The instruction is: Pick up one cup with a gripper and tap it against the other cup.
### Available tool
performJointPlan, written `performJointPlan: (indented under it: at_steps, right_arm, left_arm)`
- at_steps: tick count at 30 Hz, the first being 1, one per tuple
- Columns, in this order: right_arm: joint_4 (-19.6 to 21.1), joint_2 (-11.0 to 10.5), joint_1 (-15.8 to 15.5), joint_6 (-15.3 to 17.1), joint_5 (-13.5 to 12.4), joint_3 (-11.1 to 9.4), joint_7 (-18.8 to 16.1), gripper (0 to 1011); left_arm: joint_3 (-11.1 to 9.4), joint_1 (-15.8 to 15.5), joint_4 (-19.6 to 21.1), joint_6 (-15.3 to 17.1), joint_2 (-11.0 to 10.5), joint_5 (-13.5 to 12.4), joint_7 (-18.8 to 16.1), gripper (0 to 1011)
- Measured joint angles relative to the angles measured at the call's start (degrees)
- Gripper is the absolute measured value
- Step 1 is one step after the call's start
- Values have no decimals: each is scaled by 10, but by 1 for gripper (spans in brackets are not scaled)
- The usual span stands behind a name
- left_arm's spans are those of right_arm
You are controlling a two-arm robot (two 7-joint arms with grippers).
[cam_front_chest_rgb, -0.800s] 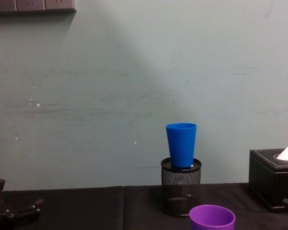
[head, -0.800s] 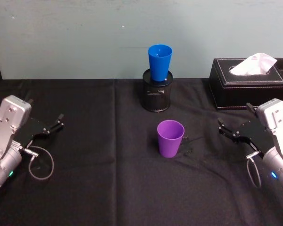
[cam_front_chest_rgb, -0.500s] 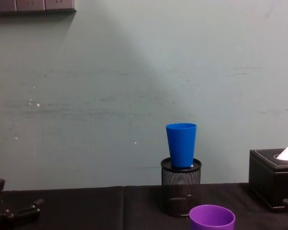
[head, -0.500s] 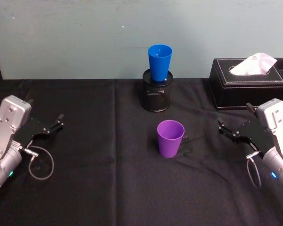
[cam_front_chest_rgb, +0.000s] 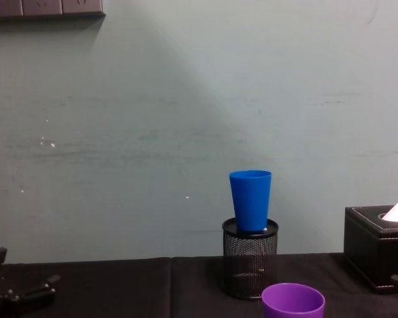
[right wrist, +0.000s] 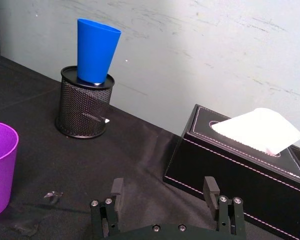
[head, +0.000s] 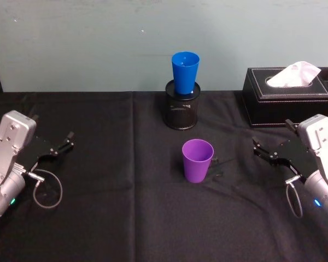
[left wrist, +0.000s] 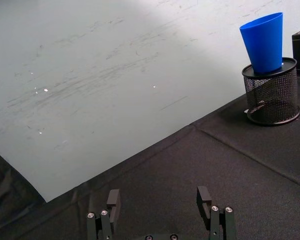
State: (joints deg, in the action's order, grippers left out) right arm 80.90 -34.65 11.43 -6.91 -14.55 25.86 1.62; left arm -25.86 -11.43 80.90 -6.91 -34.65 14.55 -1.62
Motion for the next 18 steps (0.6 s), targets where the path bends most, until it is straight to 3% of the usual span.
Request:
performJointPlan:
  at_steps: [9, 18]
  right_arm:
    - [0, 0, 0, 0, 0, 0, -1, 1003]
    - [29, -6, -10, -25, -14, -24, -36, 1003]
  left_arm:
    - [0, 0, 0, 0, 0, 0, 0, 1000]
    - [0, 0, 0, 0, 0, 0, 0, 1000]
